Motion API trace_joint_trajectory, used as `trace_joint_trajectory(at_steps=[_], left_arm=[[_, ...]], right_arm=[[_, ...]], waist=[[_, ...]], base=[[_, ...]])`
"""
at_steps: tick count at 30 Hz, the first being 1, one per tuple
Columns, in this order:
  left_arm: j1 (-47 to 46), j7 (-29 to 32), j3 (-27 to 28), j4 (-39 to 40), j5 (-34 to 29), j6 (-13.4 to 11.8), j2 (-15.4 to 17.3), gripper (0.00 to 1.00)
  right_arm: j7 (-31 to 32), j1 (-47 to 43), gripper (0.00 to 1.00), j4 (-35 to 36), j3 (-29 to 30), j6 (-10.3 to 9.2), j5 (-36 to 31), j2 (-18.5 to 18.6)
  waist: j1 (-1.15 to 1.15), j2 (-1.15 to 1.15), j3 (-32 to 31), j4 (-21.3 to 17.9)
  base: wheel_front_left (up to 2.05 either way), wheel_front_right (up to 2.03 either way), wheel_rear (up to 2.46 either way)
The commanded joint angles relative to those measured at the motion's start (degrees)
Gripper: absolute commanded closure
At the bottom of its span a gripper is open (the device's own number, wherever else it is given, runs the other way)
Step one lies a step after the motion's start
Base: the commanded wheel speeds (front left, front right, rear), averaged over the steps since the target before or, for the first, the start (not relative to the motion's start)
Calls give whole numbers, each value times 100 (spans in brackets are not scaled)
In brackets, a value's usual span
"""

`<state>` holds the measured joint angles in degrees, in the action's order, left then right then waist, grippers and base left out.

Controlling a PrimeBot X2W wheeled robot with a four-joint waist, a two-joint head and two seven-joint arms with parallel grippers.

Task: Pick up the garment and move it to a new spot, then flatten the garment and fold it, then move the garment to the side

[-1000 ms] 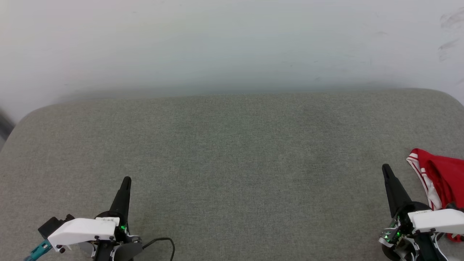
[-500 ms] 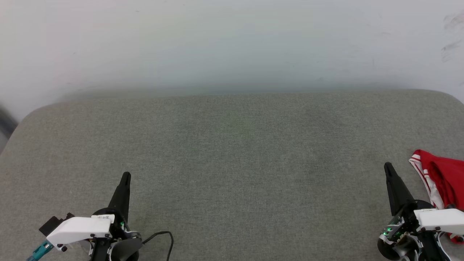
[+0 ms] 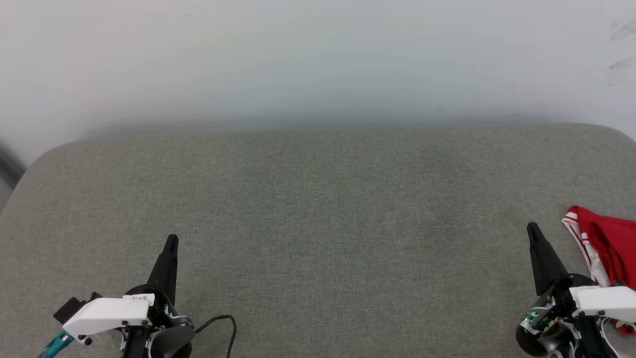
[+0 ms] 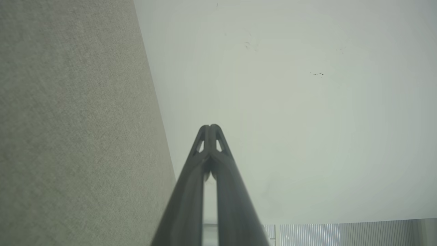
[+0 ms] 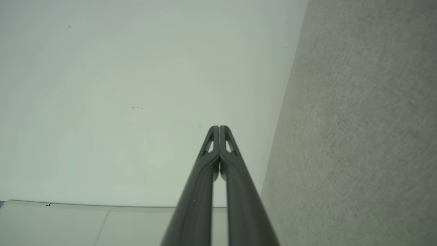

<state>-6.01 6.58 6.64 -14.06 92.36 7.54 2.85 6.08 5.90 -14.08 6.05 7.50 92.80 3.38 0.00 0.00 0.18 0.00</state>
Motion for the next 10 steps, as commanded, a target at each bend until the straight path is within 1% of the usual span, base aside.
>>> trace_joint_trajectory(at_steps=[1, 10], left_arm=[[-46, 21, 16, -4, 1, 13, -13, 100], [-46, 21, 16, -3, 1, 13, -13, 100]], right_arm=[[7, 55, 100, -7, 7, -1, 2, -25], [16, 56, 100, -8, 14, -2, -7, -30]], waist=[[0, 0, 0, 0], [0, 0, 0, 0]], base=[[0, 0, 0], [0, 0, 0]])
